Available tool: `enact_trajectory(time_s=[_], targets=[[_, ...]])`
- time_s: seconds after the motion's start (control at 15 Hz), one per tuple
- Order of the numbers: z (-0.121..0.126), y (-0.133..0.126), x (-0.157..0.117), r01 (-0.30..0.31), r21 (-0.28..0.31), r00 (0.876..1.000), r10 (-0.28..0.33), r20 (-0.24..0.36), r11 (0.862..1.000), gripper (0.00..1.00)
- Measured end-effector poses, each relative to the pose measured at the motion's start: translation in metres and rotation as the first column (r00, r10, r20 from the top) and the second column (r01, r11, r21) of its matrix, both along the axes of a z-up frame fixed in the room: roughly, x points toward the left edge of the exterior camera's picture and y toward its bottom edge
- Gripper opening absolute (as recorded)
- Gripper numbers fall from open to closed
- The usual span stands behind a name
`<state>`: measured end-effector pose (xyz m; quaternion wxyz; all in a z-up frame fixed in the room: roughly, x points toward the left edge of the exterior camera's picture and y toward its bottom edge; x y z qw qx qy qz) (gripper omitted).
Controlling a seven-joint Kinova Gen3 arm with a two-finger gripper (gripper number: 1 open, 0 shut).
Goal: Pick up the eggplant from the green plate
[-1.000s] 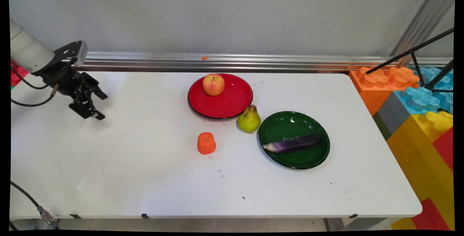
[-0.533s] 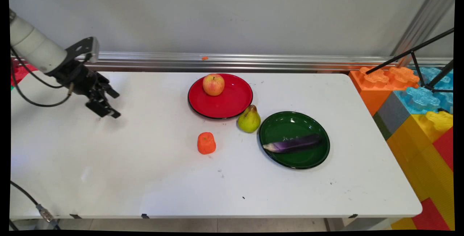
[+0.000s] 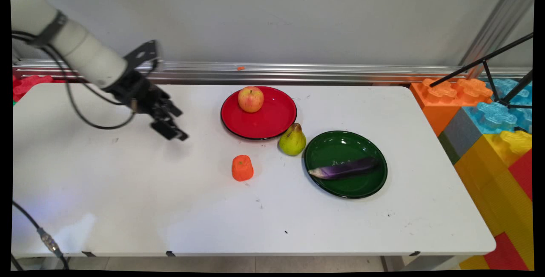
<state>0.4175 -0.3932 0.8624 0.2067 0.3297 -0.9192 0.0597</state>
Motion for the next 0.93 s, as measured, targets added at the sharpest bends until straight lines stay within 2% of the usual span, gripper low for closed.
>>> enact_trajectory(time_s=[0.13,0.53,0.93], targets=[[0.004,-0.004,-0.028,0.003,-0.007,1.0,-0.003,-0.018,1.0,1.0],[0.02,-0.024,-0.141,0.015,-0.023,0.994,-0.017,-0.106,1.0,1.0],[0.026,-0.043,-0.218,0.043,-0.017,0.985,-0.046,-0.165,0.999,1.0]])
